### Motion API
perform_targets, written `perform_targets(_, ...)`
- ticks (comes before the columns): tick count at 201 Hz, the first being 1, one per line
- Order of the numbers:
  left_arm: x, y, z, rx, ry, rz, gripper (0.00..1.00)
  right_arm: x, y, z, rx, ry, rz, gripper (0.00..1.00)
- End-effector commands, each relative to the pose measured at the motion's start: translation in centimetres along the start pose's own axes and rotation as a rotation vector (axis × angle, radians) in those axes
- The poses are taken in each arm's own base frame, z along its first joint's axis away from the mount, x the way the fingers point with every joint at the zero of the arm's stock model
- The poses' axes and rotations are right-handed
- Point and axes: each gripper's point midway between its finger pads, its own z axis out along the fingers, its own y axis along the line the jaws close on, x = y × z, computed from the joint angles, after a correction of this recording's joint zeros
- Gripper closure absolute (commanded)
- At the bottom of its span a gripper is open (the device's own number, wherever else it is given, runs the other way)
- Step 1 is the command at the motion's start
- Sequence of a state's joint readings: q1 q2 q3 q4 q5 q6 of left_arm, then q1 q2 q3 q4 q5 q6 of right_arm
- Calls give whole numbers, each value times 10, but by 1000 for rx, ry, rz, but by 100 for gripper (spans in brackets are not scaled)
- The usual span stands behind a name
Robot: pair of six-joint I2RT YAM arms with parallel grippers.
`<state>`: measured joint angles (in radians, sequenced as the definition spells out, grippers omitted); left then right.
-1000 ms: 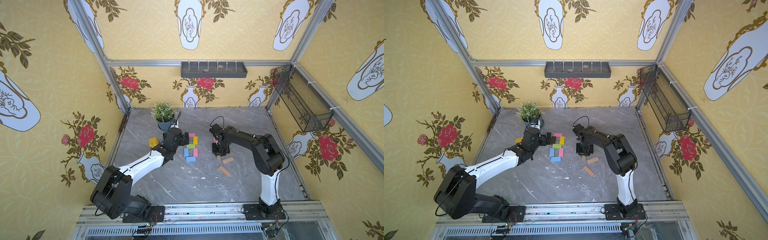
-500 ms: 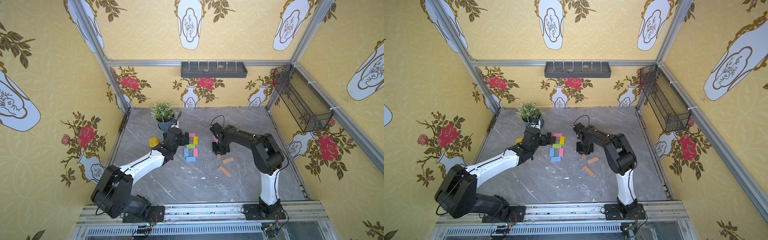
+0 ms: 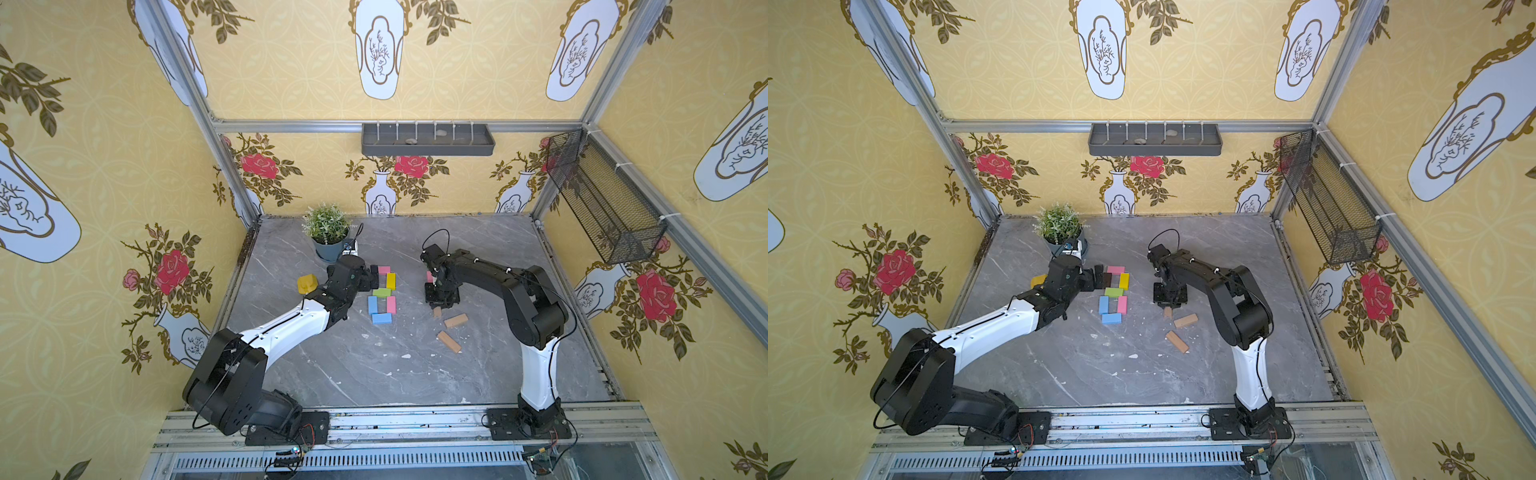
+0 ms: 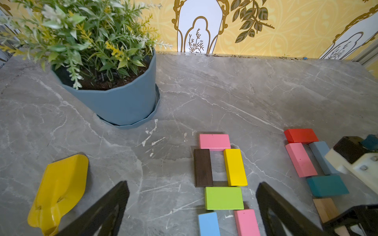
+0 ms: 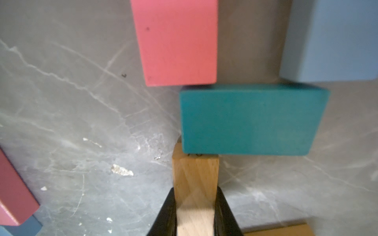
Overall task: Assemble the number 8 with building blocks
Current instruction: Assemble the building block at the center of the board.
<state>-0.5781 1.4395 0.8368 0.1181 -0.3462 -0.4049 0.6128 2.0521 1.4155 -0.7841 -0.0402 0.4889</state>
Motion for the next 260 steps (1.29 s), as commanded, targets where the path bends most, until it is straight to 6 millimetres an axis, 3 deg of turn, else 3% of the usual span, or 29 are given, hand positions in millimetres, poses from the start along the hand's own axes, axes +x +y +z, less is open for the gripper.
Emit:
perform_targets(1, 0, 0, 1, 0, 3, 0, 0, -22, -1, 13, 15, -87, -15, 83)
perform_targets(71, 0, 0, 1, -2, 4, 1, 0, -21, -1, 15, 13, -77, -25, 80)
perform_targets(188, 0, 0, 1, -2, 4, 0, 0, -18, 1, 13, -3, -72, -24, 56)
perform_targets(226, -1, 0, 0, -3, 2, -1, 0, -19, 3, -3, -19, -98, -23, 49)
perform_targets(260, -1, 0, 0, -1, 2, -3, 0, -20, 6, -40, -55, -159, -18, 37)
